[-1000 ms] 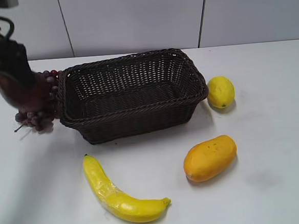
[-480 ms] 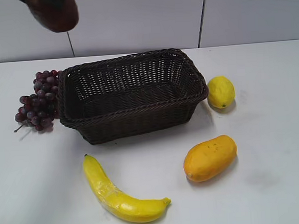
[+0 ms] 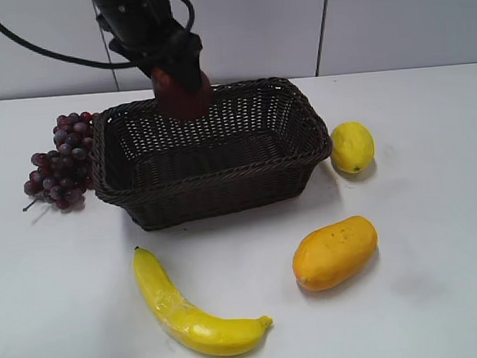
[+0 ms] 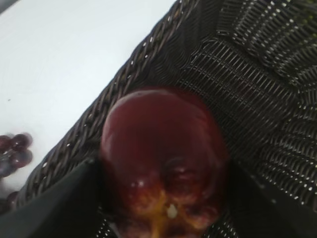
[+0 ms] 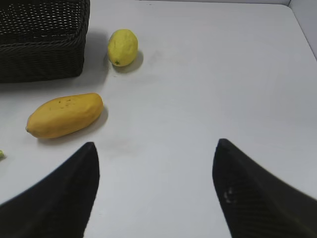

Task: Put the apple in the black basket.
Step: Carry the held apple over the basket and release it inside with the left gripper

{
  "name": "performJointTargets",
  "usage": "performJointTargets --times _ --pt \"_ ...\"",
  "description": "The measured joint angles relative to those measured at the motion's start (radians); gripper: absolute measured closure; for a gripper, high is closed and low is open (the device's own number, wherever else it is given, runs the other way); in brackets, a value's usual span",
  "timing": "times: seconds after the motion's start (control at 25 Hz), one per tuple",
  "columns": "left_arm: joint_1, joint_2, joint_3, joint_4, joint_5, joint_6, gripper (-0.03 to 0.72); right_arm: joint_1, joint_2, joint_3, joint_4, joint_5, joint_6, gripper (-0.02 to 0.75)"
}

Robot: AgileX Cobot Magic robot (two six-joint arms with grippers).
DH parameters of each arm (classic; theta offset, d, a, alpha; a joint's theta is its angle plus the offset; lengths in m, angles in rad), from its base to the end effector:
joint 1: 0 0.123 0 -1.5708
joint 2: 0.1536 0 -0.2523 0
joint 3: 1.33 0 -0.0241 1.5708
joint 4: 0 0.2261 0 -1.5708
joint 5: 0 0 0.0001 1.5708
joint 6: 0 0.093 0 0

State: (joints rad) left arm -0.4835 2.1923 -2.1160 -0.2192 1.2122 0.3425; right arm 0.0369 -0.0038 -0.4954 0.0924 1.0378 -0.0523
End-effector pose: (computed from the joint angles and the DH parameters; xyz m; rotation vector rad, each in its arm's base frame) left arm 0.3771 -0.2194 0.2451 1.0624 2.5579 -0.3410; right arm 0.0087 0.0077 0.2655 -0.0930 2.0181 0.1004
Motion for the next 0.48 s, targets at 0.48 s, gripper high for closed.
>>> performJointTargets --times 0.48 --pt "-0.016 0.124 -0.005 0.005 -0.075 -0.002 0.117 0.0 0.0 0.0 0.0 0.0 0.0 0.2"
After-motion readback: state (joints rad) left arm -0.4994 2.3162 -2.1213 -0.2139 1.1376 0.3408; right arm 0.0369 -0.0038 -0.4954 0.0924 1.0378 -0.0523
